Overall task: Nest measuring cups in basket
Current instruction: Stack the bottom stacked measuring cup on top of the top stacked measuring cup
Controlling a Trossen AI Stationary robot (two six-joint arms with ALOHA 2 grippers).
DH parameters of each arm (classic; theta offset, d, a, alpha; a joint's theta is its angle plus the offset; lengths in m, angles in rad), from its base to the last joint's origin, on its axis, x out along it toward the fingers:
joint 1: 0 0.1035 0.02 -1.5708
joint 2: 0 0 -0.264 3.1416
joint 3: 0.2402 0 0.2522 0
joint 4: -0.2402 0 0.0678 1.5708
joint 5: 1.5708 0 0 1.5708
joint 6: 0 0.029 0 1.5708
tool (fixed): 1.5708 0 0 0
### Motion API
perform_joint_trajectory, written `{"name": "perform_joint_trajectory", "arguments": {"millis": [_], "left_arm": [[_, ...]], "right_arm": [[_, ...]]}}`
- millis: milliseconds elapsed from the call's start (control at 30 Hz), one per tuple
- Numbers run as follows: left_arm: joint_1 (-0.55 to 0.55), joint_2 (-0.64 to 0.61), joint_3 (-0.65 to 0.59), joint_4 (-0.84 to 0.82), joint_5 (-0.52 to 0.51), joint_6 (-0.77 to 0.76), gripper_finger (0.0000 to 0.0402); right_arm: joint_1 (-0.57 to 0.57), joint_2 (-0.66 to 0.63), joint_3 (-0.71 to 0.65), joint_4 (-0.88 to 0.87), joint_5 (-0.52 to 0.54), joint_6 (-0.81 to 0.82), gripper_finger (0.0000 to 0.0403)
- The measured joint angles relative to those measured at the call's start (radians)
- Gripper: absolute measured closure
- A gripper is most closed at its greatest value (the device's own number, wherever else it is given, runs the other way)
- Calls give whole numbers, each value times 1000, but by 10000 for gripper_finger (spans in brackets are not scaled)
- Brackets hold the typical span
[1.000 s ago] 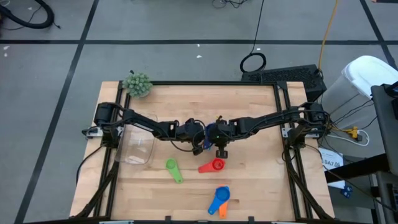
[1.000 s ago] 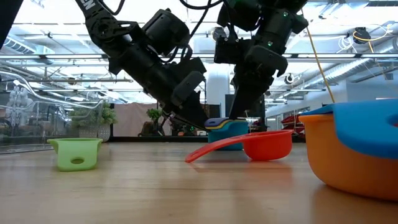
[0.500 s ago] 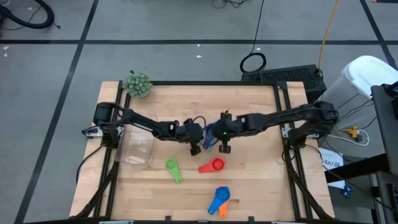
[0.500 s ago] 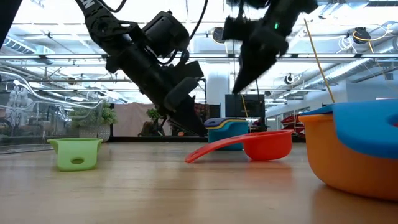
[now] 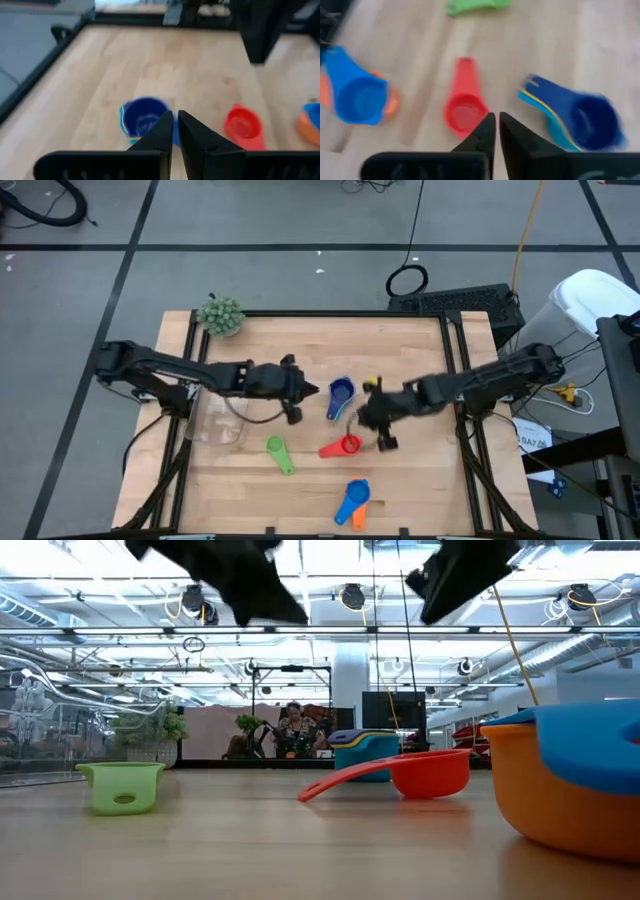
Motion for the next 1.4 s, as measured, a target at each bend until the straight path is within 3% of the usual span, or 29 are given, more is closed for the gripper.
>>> {"name": "perform_joint_trajectory", "arguments": {"millis": [300,500,600,767,867,1100,1400], "left_arm": [[-110,-197,0,-41,-19,85,369],[-179,-270,0,-26,-91,154,367],[-205,-283,0,-34,-97,150,345],[-251,-284,0,-57,-139,107,268],[-274,-284,0,-78,-149,61,222],[-336,-283,0,-82,-224,26,164],[-380,-283,0,-83,-254,11,179]], "right_arm": [[152,26,2,90,-75,195,276],[206,141,56,118,-72,186,233],[207,231,174,58,-68,111,228],[196,393,427,-187,-41,-17,228],[195,468,514,-312,-42,-44,227],[230,562,516,-378,-91,-10,227],[234,583,477,-272,-101,38,227]]}}
